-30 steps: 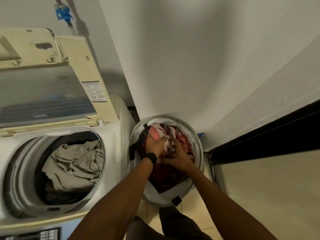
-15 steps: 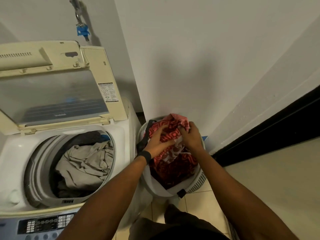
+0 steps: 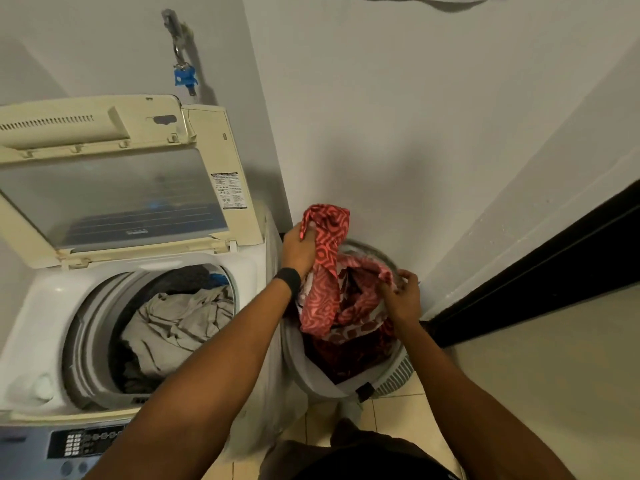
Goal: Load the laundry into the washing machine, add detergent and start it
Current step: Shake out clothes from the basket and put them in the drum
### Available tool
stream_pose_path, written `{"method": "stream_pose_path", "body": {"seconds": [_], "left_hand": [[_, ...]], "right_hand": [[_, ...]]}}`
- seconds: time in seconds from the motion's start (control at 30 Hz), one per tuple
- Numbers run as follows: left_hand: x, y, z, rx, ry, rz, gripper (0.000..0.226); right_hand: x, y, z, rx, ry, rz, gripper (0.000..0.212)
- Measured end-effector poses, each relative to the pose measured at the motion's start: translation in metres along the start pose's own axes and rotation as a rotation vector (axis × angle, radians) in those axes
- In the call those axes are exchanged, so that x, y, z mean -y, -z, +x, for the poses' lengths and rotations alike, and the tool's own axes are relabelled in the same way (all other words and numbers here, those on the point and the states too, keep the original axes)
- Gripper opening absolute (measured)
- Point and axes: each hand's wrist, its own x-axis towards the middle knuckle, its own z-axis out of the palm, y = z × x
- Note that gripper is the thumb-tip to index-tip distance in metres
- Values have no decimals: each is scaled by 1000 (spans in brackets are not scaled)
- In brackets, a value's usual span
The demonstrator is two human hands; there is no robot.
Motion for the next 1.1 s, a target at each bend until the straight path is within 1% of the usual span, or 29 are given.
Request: {"method": "stream_pose_path", "body": {"seconds": [0.03, 0.07, 0.1, 0.17, 0.23, 0.27, 0.3, 0.37, 0.43, 0.47, 0.5, 0.57, 0.6, 0.63, 0.67, 0.7, 0.73, 0.77, 0.8, 0.83, 0.87, 0.9, 0.93, 0.97, 1.0, 1.03, 1.07, 1.1], "left_hand": [[-7, 0, 1, -14, -17, -12, 21], [-12, 1, 2, -17, -29, -7, 20], [-14, 1, 3, -19, -39, 4, 21], [-15, 5, 3, 4, -8, 9, 33], [-12, 9, -2, 67, 93, 16, 47], [-9, 11, -5, 110, 137, 70, 51], [-9, 12, -11, 161, 155, 171, 55], [-7, 11, -20, 227, 148, 413, 58], [1, 7, -26, 263, 170, 567, 62], [10, 5, -28, 294, 210, 600, 70], [20, 6, -29, 341, 261, 620, 84], [49, 9, -27, 409, 374, 684, 124], [65, 10, -23, 422, 416, 733, 136], [77, 10, -22, 441, 443, 764, 136], [85, 10, -21, 459, 447, 785, 125], [88, 10, -23, 458, 419, 822, 104], [89, 10, -24, 424, 358, 873, 78], [90, 11, -24, 377, 308, 914, 56], [91, 13, -26, 343, 269, 923, 41], [91, 15, -27, 322, 255, 904, 32], [92, 16, -29, 309, 251, 873, 27], [93, 19, -30, 298, 246, 841, 23], [95, 20, -31, 294, 232, 819, 24], [95, 22, -33, 306, 218, 818, 26], [95, 23, -34, 333, 211, 839, 28], [92, 22, -36, 381, 206, 878, 29], [88, 20, -38, 447, 211, 926, 28], [83, 19, -41, 511, 227, 970, 22]], "right_hand": [[-3, 1, -2, -42, -4, -12, 45], [-5, 3, -5, -44, -6, -31, 38], [-9, 4, -5, -7, 2, -37, 32], [-9, 4, -8, 183, 26, -72, 22], [-6, 3, -13, 404, 3, -165, 11], [-4, 1, -16, 492, -27, -232, 12], [-4, -2, -19, 572, -55, -290, 14], [2, -7, -27, 694, -100, -380, 19], [1, -13, -31, 814, -74, -431, 23], [2, -15, -34, 883, -60, -475, 23], [3, -18, -35, 934, -52, -500, 21], [5, -20, -38, 974, -64, -513, 21], [6, -18, -38, 1012, -81, -503, 25], [8, -15, -37, 1066, -94, -489, 31], [10, -10, -35, 1124, -125, -480, 36], [10, -4, -32, 1160, -166, -448, 36], [6, 1, -26, 1145, -199, -420, 33], [0, 3, -20, 1054, -193, -403, 28], [-7, 4, -14, 882, -112, -462, 21], [-18, 4, -6, 674, 7, -565, 20], [-32, 4, 1, 524, 84, -680, 29], [-39, 4, 3, 461, 123, -796, 44], [-53, 3, 7, 473, 122, -910, 59], [-61, 2, 8, 499, 111, -1005, 66], [-62, 3, 7, 498, 84, -1041, 62], [-58, 3, 6, 474, 50, -1014, 50], [-56, 2, 8, 429, 72, -977, 39], [-48, 1, 9, 390, 131, -944, 31]]}}
